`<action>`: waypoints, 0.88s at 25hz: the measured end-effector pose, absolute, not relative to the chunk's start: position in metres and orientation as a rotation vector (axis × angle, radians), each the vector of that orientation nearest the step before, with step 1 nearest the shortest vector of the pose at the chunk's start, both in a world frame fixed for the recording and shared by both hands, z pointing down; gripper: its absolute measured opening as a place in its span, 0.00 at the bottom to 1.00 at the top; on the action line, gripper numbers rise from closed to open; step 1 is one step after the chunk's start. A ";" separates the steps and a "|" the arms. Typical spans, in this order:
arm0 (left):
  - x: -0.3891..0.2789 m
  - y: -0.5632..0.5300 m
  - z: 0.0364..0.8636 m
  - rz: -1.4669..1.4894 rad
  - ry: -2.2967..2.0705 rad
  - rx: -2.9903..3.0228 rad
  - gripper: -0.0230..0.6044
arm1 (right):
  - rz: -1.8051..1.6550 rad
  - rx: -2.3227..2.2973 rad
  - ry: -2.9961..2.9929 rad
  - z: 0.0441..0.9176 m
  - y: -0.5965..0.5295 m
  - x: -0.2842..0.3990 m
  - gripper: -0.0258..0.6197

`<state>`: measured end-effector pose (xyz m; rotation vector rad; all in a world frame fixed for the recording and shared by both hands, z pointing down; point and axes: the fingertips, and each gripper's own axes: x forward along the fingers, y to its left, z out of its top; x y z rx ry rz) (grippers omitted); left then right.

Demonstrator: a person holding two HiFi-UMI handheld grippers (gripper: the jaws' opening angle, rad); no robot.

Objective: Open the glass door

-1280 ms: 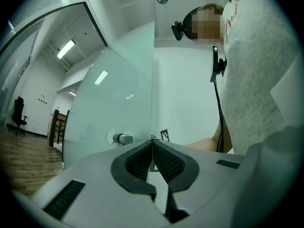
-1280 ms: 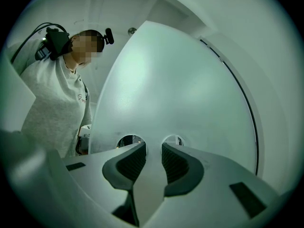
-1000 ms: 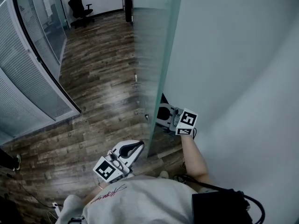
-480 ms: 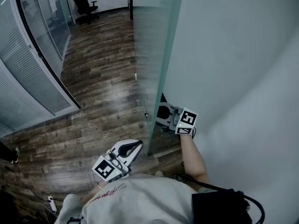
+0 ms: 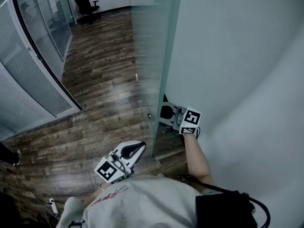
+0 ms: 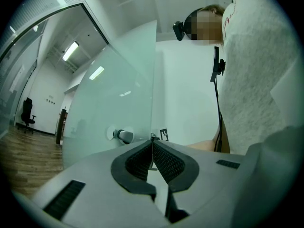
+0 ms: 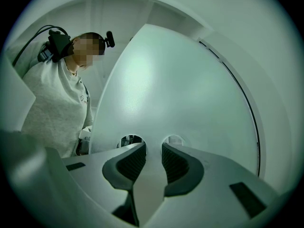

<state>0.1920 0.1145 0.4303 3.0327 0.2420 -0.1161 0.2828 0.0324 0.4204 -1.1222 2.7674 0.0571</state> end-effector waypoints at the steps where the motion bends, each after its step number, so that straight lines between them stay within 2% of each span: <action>1: 0.193 0.116 0.430 -0.114 0.244 3.028 0.07 | 0.058 -1.121 2.767 0.420 0.034 0.284 0.22; 22: 0.221 0.155 0.432 -0.109 0.228 2.990 0.07 | 0.056 -1.100 2.781 0.417 0.062 0.325 0.22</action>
